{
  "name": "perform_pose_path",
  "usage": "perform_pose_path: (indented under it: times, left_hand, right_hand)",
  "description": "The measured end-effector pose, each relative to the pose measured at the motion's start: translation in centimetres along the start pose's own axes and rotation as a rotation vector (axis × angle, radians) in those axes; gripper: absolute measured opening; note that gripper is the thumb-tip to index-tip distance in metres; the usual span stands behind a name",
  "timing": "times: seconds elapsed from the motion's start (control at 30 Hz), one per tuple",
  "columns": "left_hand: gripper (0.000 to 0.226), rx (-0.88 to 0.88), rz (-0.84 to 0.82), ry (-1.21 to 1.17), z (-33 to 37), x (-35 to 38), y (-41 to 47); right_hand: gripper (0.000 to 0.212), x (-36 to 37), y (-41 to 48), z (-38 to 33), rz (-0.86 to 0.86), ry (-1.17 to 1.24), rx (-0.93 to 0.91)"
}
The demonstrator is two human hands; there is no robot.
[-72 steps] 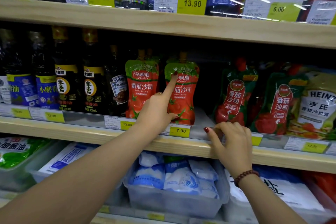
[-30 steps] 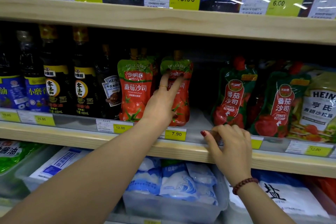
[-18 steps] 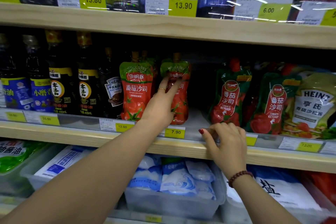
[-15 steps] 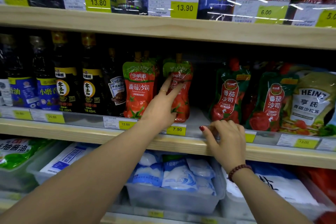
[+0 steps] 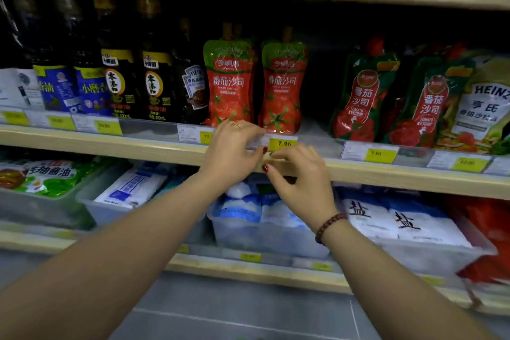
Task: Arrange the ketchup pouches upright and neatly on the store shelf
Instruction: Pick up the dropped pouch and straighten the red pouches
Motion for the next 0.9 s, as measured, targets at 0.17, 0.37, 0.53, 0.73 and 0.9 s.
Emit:
perform_pose_path:
  times: [0.17,0.37,0.53,0.73,0.9]
  left_hand:
    - [0.038,-0.094,0.145,0.073,-2.0,-1.0,-2.5]
    - [0.031,0.001,0.174,0.096,-2.0,1.2,-6.4]
    - [0.024,0.218,-0.06,0.105,-1.4,5.7,-10.1]
    - [0.031,0.145,-0.424,-0.058,-5.1,13.1,-17.9]
    - [0.063,-0.266,-0.826,-0.286,-9.3,22.3,-26.2]
  right_hand:
    - [0.012,5.4,-2.3,0.8,0.038,0.28,0.159]
    - [0.012,11.9,-8.8,4.5,-0.025,0.389,0.367]
    - [0.021,17.0,-16.0,8.4,-0.082,0.46,0.642]
    - [0.022,22.2,-27.1,10.9,-0.19,0.553,1.007]
    - [0.036,24.5,-32.5,10.3,-0.268,0.574,1.158]
Point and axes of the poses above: each hand's wrist, its own y-axis towards the middle knuckle, its own x-axis out of the palm, z = x × y, the point moved 8 cm from there along y, towards the middle knuckle, and after that the axes turned 14 degrees about -z, right-handed, at the moved point
